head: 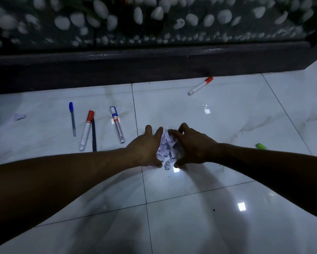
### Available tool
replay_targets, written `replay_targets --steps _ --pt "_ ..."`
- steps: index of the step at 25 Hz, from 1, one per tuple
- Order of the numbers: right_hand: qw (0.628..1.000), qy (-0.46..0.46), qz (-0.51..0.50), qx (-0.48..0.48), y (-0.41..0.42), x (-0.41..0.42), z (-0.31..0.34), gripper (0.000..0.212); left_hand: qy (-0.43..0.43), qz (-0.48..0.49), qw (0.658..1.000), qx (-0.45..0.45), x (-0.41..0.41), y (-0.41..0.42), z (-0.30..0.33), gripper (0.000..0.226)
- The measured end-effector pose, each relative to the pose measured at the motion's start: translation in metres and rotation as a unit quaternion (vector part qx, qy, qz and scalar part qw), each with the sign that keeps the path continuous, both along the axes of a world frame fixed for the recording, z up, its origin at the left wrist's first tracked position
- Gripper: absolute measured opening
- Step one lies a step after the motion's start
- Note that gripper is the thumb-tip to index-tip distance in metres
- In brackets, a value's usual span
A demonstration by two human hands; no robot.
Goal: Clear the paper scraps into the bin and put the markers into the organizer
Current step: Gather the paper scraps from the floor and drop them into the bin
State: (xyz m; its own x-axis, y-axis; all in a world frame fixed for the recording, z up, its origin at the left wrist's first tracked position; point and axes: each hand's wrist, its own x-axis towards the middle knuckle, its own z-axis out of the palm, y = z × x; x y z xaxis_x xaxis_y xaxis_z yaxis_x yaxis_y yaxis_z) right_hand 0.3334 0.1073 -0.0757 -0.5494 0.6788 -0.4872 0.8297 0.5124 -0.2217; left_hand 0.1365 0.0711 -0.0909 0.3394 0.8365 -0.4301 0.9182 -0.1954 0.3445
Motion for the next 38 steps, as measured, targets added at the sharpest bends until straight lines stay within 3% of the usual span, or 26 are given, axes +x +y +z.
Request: replay_targets --steps 3,7,12,16,22,32,35,38 --pt "0.997 0.070 -0.039 -0.010 -0.008 -0.008 -0.004 0.097 -0.036 0.031 0.999 0.005 0.003 0.005 -0.005 0.097" --pt "0.995 0.092 -0.048 -0.014 -0.011 -0.011 -0.009 0.087 -0.047 0.035 0.998 0.002 0.006 0.006 -0.005 0.092" --pt "0.997 0.072 -0.038 -0.019 -0.019 -0.005 -0.005 0.111 0.013 -0.027 0.998 -0.051 0.002 0.005 0.003 0.120" --pt "0.998 0.046 -0.043 0.003 -0.033 -0.008 -0.005 0.122 0.093 -0.055 0.993 -0.037 -0.004 -0.009 0.001 0.137" --pt "0.990 0.115 -0.074 0.027 -0.041 -0.014 -0.021 0.085 -0.009 0.009 1.000 0.000 0.007 -0.013 -0.003 0.090" --pt "0.965 0.208 -0.160 0.000 -0.039 -0.022 -0.021 0.033 -0.123 0.071 0.989 0.049 0.007 -0.012 -0.019 0.046" --pt "0.954 0.245 -0.171 -0.025 -0.035 -0.024 -0.011 0.025 -0.146 0.088 0.984 0.047 0.004 -0.006 -0.019 0.031" --pt "0.964 0.232 -0.131 -0.014 -0.019 -0.028 0.002 0.024 -0.162 0.104 0.980 0.040 -0.001 0.001 -0.004 0.032"
